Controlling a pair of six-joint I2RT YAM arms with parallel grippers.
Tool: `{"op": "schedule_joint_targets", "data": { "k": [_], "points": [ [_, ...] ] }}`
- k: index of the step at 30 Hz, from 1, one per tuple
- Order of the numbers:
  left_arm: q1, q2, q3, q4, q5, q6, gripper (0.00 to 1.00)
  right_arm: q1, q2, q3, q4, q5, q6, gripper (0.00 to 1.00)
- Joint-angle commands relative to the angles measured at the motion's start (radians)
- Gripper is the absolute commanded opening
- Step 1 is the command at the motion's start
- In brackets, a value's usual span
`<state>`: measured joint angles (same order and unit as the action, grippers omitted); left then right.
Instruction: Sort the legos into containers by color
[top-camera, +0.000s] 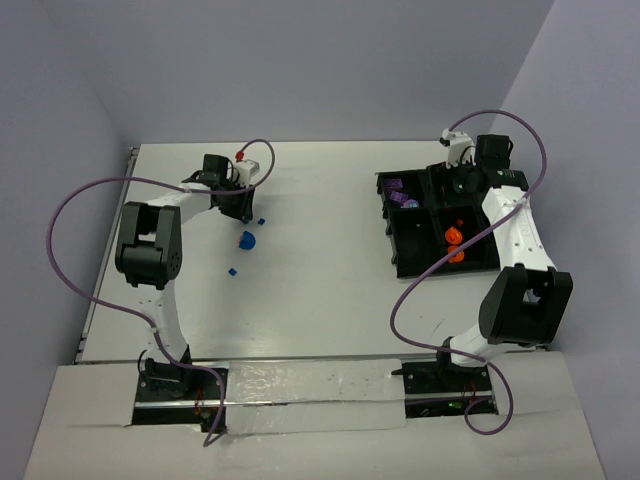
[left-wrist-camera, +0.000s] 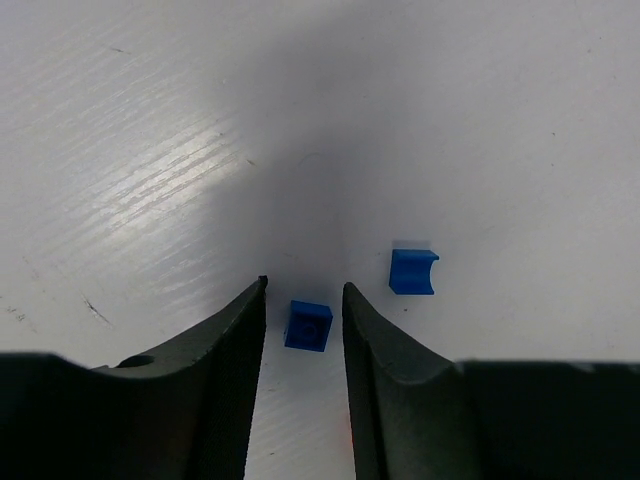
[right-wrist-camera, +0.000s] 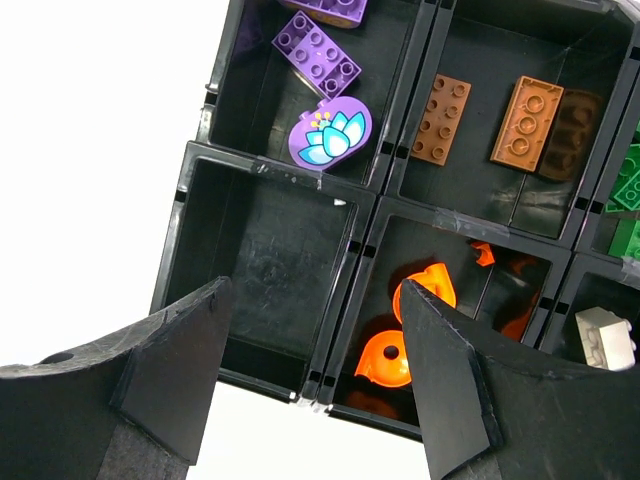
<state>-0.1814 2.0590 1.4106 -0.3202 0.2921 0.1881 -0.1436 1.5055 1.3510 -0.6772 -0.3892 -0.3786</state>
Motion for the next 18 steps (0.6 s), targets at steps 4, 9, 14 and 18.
{"op": "schedule_joint_targets", "data": {
  "k": [4, 9, 14, 18],
  "points": [
    [-0.001, -0.035, -0.054, -0.033, -0.012, 0.073, 0.41, 0.012, -0.037, 0.054, -0.017, -0.026, 0.012, 0.76],
    [-0.001, -0.05, -0.081, -0.049, -0.021, 0.077, 0.43, 0.026, -0.035, 0.048, -0.01, -0.028, 0.018, 0.77],
    [-0.001, -0.056, -0.097, -0.04, -0.016, 0.067, 0.38, 0.041, -0.041, 0.039, -0.001, -0.03, 0.024, 0.77],
    [-0.001, -0.053, -0.091, -0.022, -0.013, 0.059, 0.24, 0.067, -0.044, 0.036, 0.014, -0.034, 0.036, 0.77]
  ]
}}
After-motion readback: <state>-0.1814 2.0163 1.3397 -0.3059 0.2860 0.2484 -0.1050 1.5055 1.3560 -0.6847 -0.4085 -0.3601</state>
